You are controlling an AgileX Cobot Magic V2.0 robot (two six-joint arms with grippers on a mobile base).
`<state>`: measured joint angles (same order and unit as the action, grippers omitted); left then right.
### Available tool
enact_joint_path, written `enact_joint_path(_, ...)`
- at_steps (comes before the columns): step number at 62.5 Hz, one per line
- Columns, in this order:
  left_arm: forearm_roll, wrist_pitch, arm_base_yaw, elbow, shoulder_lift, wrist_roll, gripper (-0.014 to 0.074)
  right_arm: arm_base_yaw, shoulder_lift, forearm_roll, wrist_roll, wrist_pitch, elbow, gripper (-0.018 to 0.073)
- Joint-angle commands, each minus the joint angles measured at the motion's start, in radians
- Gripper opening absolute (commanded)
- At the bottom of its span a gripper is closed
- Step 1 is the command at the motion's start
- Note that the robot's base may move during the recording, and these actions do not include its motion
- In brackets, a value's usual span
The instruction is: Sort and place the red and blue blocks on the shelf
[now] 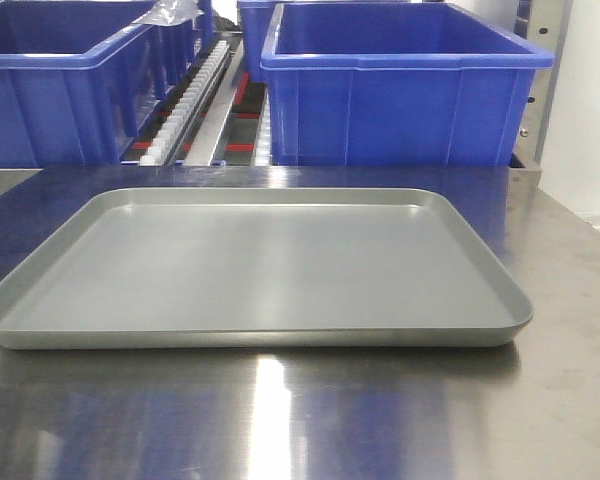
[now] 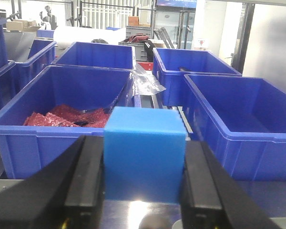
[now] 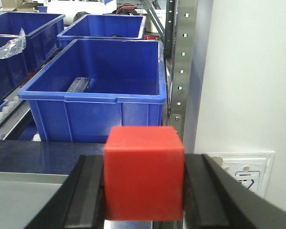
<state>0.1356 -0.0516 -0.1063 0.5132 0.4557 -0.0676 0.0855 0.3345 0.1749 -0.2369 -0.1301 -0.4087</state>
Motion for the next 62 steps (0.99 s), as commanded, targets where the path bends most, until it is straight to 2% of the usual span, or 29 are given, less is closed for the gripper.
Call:
enact_joint_path(1, 0.009, 0.081, 0.002, 0.029, 0.002, 0.0, 0.0185, -0.003, 0.003, 0.014, 0.007, 0.093, -0.028, 0.0056)
enact_joint_path(62, 0.009, 0.081, 0.002, 0.029, 0.002, 0.0, 0.0185, -0.003, 0.003, 0.014, 0.007, 0.093, -0.028, 0.0056)
